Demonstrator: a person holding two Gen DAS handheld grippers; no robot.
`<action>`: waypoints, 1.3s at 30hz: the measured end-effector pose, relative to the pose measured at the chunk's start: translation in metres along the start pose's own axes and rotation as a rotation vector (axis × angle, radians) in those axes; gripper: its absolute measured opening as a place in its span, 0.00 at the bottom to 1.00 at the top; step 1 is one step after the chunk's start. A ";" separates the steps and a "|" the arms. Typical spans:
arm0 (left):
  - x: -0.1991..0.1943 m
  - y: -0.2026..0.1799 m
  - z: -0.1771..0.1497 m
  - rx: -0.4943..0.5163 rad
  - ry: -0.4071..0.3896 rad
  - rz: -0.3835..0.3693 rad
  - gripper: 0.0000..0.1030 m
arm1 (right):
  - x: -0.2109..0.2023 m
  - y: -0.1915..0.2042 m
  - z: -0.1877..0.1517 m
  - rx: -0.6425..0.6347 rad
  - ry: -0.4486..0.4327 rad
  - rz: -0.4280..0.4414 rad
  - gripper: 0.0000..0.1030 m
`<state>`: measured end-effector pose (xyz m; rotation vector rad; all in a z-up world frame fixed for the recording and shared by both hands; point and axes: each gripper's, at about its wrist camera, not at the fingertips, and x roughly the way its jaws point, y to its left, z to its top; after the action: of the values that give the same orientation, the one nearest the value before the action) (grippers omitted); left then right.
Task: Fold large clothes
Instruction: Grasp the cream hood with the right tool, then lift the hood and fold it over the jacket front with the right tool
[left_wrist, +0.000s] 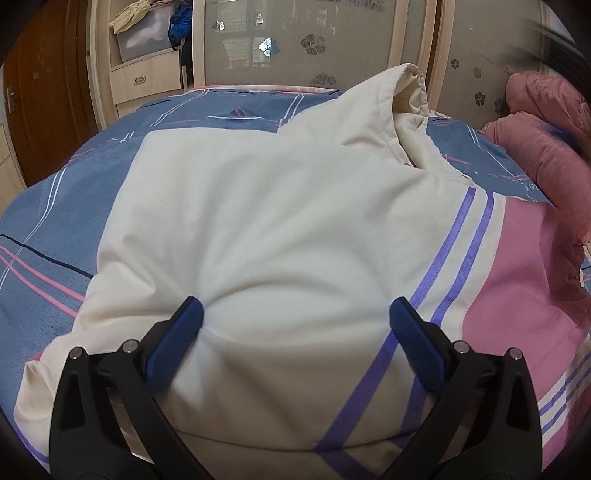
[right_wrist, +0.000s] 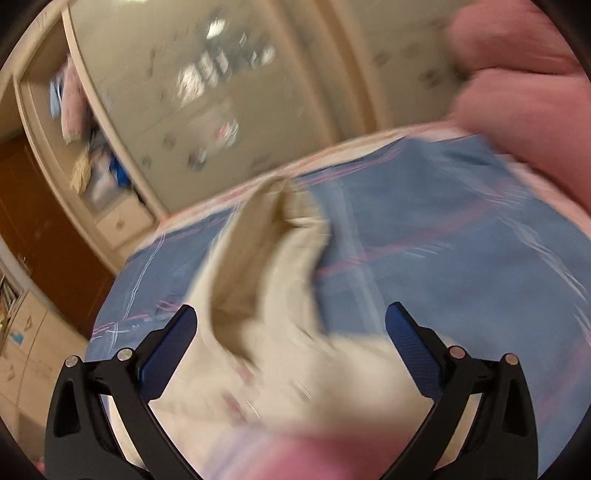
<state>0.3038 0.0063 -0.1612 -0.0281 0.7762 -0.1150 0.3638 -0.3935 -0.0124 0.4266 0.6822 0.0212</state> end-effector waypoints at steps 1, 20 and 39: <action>0.000 0.001 0.000 -0.001 -0.001 -0.002 0.98 | 0.034 0.012 0.018 0.007 0.043 -0.010 0.98; 0.002 0.009 -0.001 -0.025 -0.003 -0.037 0.98 | -0.131 0.069 -0.069 -0.205 -0.193 0.124 0.04; -0.069 0.089 -0.025 -0.117 -0.032 -0.069 0.98 | -0.196 0.029 -0.228 -0.191 -0.065 -0.086 0.99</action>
<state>0.2457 0.1035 -0.1368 -0.1677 0.7497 -0.1337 0.0739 -0.3121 -0.0400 0.2132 0.6271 -0.0092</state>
